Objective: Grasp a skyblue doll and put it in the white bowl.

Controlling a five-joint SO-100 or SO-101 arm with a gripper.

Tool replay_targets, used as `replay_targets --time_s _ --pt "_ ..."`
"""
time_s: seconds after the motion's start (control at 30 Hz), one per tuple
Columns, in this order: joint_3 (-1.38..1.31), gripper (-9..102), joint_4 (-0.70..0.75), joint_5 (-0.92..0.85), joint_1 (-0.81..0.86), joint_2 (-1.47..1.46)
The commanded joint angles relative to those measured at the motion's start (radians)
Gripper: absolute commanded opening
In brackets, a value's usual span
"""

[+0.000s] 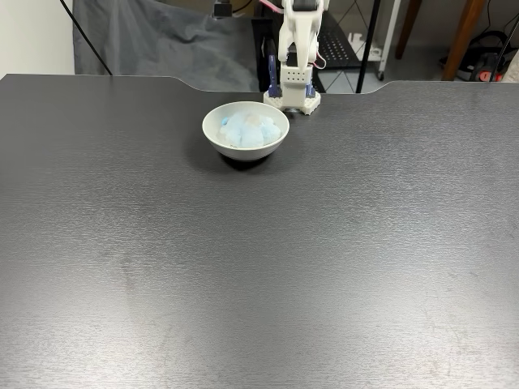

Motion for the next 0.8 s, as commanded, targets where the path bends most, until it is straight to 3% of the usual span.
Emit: replay_targets --time_s 0.0,0.2,0.77 --pt "0.077 -1 -0.029 0.006 -0.009 0.109" --pt "0.235 -1 -0.021 -0.005 -0.002 0.272" --pt "0.466 -1 -0.014 -0.008 0.0 0.364"
